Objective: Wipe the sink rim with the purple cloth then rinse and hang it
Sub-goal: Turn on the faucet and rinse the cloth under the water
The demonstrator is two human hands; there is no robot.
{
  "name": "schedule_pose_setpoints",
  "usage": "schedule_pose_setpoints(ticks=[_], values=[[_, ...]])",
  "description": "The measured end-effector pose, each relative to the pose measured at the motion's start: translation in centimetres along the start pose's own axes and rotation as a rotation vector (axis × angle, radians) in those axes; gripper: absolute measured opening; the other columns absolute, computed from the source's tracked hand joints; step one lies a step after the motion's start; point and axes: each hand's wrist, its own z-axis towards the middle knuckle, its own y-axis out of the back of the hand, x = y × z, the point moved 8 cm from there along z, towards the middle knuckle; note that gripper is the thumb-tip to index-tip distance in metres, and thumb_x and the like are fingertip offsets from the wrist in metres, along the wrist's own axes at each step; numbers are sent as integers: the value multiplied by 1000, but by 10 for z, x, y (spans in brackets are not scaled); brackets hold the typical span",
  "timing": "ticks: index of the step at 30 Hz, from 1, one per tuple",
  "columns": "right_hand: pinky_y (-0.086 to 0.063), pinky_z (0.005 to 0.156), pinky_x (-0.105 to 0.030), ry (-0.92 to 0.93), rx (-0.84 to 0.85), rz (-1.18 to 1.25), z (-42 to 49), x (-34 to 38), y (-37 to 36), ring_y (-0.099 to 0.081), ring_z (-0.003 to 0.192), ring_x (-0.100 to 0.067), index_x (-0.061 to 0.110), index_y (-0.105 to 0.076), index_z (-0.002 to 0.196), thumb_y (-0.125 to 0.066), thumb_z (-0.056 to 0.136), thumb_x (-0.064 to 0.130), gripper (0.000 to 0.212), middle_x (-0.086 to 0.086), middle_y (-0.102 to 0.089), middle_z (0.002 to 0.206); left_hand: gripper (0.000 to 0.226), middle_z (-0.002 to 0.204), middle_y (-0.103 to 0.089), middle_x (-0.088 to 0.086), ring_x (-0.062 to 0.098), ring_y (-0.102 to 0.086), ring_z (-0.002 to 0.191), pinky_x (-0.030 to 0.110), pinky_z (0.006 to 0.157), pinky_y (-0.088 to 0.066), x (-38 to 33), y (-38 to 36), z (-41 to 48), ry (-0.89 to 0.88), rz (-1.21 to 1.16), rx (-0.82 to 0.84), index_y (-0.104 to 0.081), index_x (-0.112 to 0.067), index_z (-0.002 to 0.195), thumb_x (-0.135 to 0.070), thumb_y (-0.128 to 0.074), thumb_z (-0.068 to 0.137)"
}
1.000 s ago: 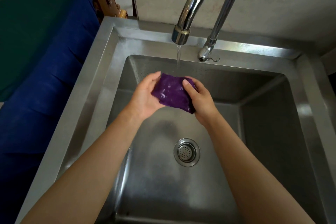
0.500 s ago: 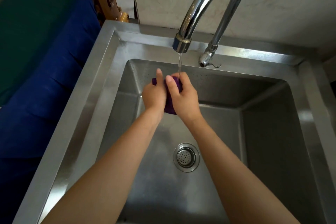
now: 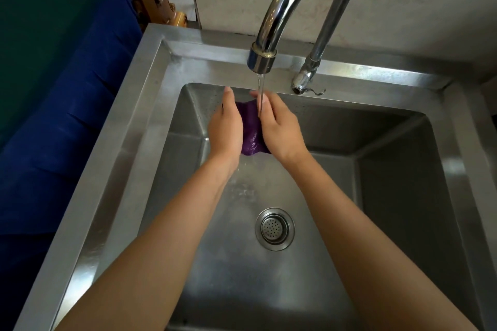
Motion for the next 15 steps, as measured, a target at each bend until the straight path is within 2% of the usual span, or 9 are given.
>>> schedule_pose_setpoints(ticks=[2,4,6,10,13,15], values=[[-46,81,-30,123,-25,-78,-7,14,0,-59,93,-17,21,-58,113,-43,95,38,29,-2,-64,103,53,79,-66,2,22,-65,83,38,78,-54,-8,0,1,-68,63,-12,-60,-19,72,-53,-27,96],[-45,69,-33,158,-75,-196,-9,20,-1,-59,80,-22,18,-58,93,-45,93,43,28,-4,-62,88,60,68,-64,4,26,-66,77,43,76,-54,-10,-1,-2,-123,115,-25,-58,-17,60,-52,-25,97],[-38,61,-33,125,-99,-308,-4,19,0,-56,71,-26,16,-46,76,-41,94,46,35,-3,-56,77,64,62,-63,5,29,-66,74,46,75,-55,-7,0,-5,-132,143,-59,-57,-17,54,-53,-25,96],[-35,60,-33,117,-105,-466,-2,14,-3,-59,72,-31,16,-40,77,-29,98,45,37,-6,-57,72,66,55,-59,3,27,-63,65,43,69,-52,-6,0,-7,-153,196,-98,-56,-15,51,-52,-26,96],[-37,61,-34,116,-148,-497,0,14,0,-61,75,-37,11,-51,80,-25,99,42,45,-14,-67,76,67,52,-56,3,27,-58,61,35,60,-45,-13,1,-11,-228,301,-144,-57,-10,52,-48,-26,98],[-41,65,-35,45,-156,-474,5,8,0,-62,79,-37,8,-57,83,-22,100,40,51,-16,-69,79,67,51,-53,4,26,-56,58,34,56,-41,-20,1,-10,-294,364,-173,-55,-8,51,-45,-26,99]])
